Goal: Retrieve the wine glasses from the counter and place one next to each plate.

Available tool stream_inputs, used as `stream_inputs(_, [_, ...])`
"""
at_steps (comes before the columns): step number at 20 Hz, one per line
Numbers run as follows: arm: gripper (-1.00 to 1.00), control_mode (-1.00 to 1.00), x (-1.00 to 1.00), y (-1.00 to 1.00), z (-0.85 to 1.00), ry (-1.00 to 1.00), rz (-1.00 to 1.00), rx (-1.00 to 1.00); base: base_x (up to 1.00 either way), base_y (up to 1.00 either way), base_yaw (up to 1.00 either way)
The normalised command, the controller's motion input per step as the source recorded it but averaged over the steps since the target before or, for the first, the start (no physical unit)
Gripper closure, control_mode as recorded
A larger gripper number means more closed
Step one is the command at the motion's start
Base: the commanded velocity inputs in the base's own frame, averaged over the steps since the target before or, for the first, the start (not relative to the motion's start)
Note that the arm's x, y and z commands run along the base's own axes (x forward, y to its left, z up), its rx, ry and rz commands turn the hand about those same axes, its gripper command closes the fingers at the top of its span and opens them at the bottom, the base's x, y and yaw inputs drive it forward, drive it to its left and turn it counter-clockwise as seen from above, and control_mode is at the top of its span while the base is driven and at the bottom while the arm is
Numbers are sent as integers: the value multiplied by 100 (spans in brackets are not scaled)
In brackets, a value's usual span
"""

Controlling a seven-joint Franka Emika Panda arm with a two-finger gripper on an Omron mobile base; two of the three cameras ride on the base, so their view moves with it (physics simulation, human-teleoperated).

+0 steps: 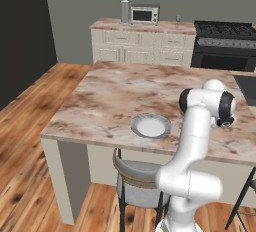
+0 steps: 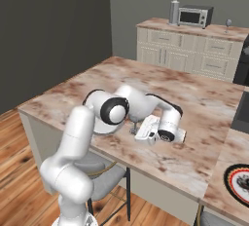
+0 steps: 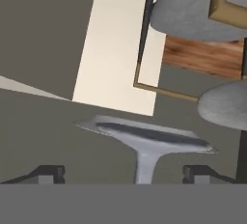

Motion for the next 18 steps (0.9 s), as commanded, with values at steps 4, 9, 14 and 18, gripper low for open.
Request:
stream_inputs(4, [-100, -100, -5, -62, 14, 1, -18, 0, 0, 0, 0])
stream_inputs(9, [-100, -100, -70, -42, 48, -4, -18, 0, 0, 0, 0])
stream_inputs(14, [-100, -100, -72, -5, 93, -12, 1, 0, 0, 0, 0])
stream_inputs(18, [-100, -100, -79, 0, 100, -25, 14, 0, 0, 0, 0])
